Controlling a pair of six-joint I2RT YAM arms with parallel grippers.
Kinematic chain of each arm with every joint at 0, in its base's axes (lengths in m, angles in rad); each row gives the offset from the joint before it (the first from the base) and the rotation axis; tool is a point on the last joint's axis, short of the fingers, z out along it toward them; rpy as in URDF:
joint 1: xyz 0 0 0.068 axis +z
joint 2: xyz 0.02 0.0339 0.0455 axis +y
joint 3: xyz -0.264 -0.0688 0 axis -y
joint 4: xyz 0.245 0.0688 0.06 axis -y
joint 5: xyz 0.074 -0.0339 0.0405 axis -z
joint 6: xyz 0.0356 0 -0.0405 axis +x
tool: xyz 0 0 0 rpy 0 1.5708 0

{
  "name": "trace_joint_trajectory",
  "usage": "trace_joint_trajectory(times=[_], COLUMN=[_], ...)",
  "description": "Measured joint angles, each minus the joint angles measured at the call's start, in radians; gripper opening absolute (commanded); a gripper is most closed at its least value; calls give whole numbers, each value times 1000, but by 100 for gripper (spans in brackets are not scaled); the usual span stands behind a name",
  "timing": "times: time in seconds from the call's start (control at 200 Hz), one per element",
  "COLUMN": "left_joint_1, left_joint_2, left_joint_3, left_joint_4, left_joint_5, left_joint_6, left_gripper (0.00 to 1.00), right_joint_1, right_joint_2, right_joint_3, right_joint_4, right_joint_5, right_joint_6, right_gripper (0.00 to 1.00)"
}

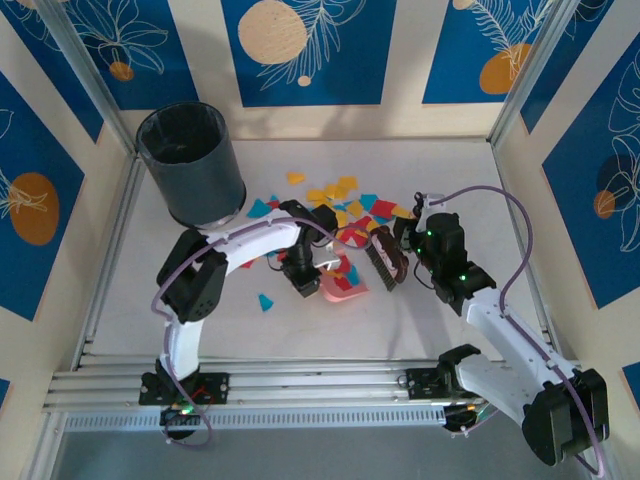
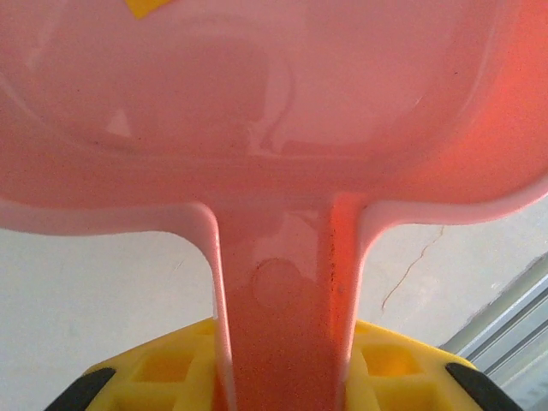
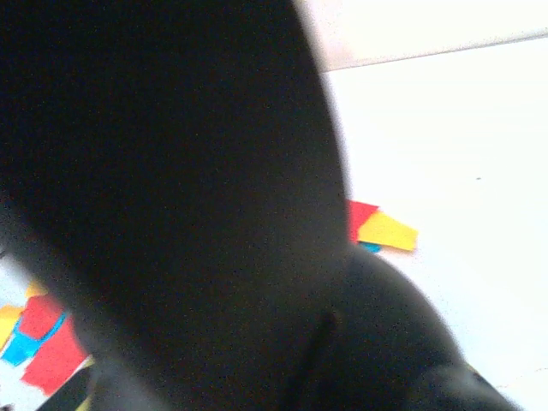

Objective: Sweep away the paper scraps from the table

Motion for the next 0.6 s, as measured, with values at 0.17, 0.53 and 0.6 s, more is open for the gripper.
trace_joint_trajectory(times=[0.17,0.53,0.6], left_joint_1=[43,75,77], left_joint_2=[-29,-32,-32], left_joint_3=[-44,-52,-52], left_joint_4=[3,3,3], left_joint_5=[-4,-3,-3], left_joint_6=[-3,-2,-2], left_gripper=[0,0,0], right_joint_1=[0,-43,-56], right_joint_2=[20,186,217], right_joint_3=[0,53,74], right_joint_4=[35,142,151], right_joint_5=[80,150,146], right_joint_6=[-19,-124,-138], right_gripper=[0,0,0])
